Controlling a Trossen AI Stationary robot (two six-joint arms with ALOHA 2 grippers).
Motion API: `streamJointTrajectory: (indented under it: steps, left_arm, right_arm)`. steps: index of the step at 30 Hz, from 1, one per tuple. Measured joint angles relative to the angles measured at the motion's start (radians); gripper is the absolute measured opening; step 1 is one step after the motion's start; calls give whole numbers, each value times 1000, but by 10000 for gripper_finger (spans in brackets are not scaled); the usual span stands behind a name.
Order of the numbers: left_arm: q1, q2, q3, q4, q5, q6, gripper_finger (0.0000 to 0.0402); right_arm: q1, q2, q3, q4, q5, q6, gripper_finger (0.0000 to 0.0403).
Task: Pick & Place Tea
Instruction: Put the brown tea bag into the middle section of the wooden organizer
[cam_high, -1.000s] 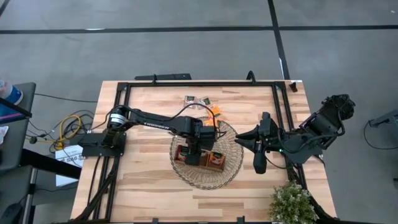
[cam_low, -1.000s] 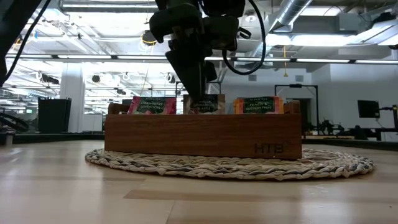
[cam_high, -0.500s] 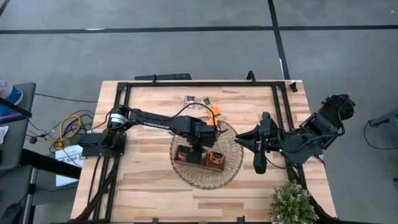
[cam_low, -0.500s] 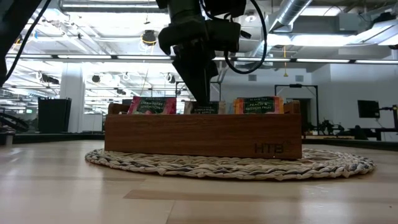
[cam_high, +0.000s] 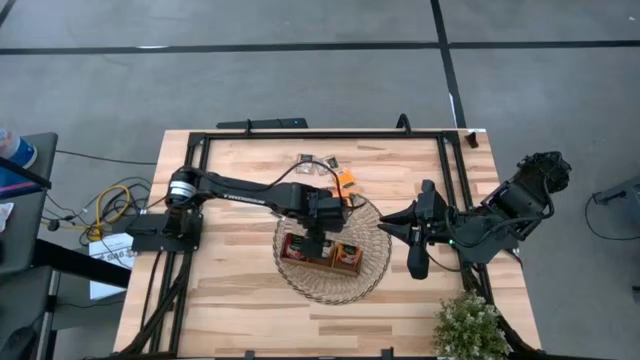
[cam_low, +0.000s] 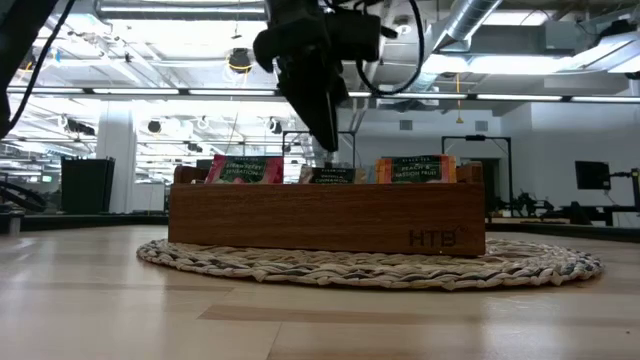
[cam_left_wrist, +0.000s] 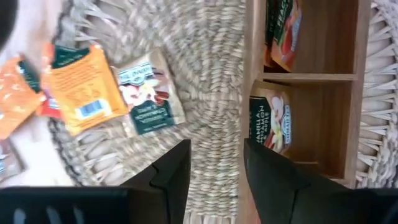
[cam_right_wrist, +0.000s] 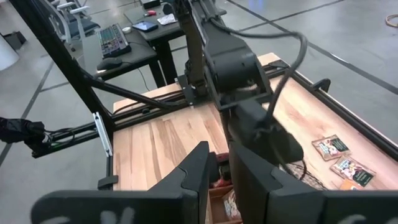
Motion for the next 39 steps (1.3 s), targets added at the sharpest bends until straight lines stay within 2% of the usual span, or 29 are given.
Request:
streamJointTrajectory:
  steps: [7, 12, 18, 23, 26, 30, 35, 39]
  left_arm:
    - [76, -25, 0, -113, 3, -57, 141]
    - [168, -33, 0, -184, 58, -68, 141]
    - [232, -33, 0, -243, 115, -31, 141]
    - [243, -63, -15, -238, 118, 12, 141]
    - [244, -141, -95, -121, 129, -7, 141]
    - [243, -284, -284, 55, 137, -49, 141]
    - [252, -434, -507, 139, 85, -7, 141]
    - [263, -500, -669, 181, 76, 55, 141]
  right_arm:
    - [0, 0, 0, 0, 0, 1, 54]
    - [0, 0, 0, 0, -2, 7, 54]
    - [1, 0, 0, 0, -2, 8, 54]
    - [1, 0, 0, 0, 0, 9, 54]
    - [1, 0, 0, 0, 2, 9, 54]
    - [-5, 0, 0, 0, 5, 8, 54]
    - [-26, 0, 0, 0, 4, 7, 54]
    - [-49, 0, 0, 0, -3, 4, 54]
